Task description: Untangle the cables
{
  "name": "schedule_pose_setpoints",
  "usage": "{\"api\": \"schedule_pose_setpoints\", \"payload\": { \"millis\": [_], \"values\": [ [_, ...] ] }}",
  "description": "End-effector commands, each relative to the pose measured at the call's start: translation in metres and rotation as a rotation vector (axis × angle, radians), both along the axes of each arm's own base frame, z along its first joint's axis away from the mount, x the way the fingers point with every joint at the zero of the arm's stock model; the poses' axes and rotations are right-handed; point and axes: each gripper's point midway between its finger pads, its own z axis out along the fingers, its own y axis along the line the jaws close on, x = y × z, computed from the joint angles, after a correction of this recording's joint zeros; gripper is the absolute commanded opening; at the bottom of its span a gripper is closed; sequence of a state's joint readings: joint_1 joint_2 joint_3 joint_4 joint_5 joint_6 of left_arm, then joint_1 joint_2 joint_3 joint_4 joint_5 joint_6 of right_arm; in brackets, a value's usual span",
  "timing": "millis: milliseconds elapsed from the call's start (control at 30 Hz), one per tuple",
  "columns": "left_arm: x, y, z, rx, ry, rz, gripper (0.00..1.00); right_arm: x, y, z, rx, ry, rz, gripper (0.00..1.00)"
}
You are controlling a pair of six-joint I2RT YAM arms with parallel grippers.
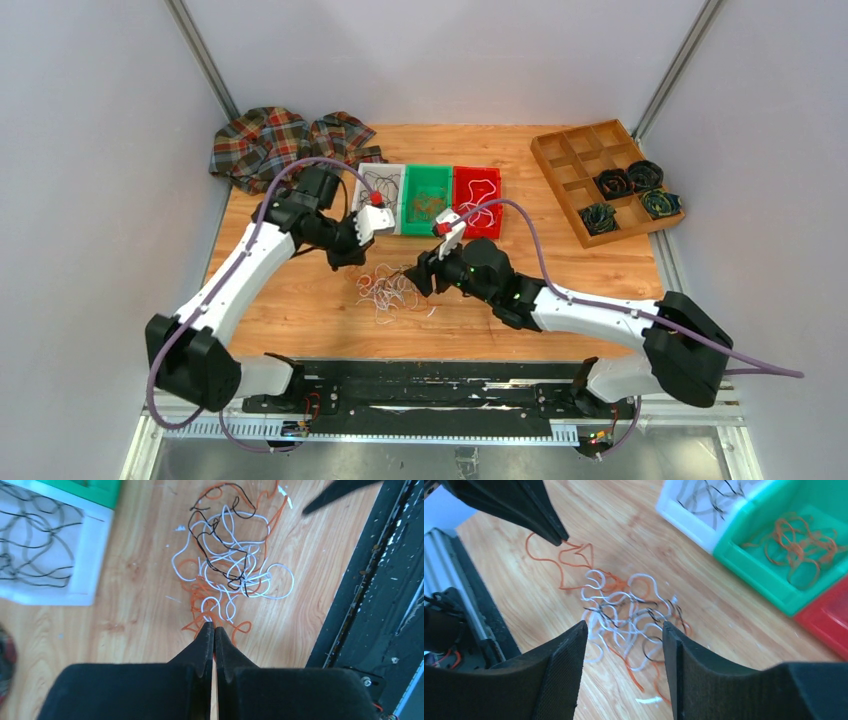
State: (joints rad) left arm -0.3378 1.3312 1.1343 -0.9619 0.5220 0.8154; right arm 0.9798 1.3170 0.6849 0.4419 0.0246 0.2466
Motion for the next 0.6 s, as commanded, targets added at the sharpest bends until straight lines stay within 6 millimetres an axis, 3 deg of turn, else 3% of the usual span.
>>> {"api": "schedule_pose_setpoints", "payload": {
  "millis": [0, 100, 267, 433, 567],
  "values": [
    [-0.016, -0.001, 0.049, -0.062, -0.042, 0.029, 0.01, -0.01, 0.042, 0.055, 0.143, -0.127, 0.129, 0.59],
    [-0.018, -0.002, 0.077, -0.099, -0.088, 0.067, 0.01, -0.017, 0.06, 0.071, 0.187, -0.168, 0.186, 0.63],
    [-0.028, -0.007, 0.119, -0.184, -0.098, 0.114, 0.01, -0.012, 0.079, 0.098, 0.256, -0.226, 0.187, 0.66],
    [-0.036, -0.011, 0.142, -0.235, -0.083, 0.141, 0.0, -0.012, 0.093, 0.126, 0.342, -0.279, 0.195, 0.67],
    [-0.04, -0.013, 0.157, -0.265, -0.097, 0.141, 0.0, -0.007, 0.1, 0.135, 0.377, -0.303, 0.176, 0.67]
  ]
}}
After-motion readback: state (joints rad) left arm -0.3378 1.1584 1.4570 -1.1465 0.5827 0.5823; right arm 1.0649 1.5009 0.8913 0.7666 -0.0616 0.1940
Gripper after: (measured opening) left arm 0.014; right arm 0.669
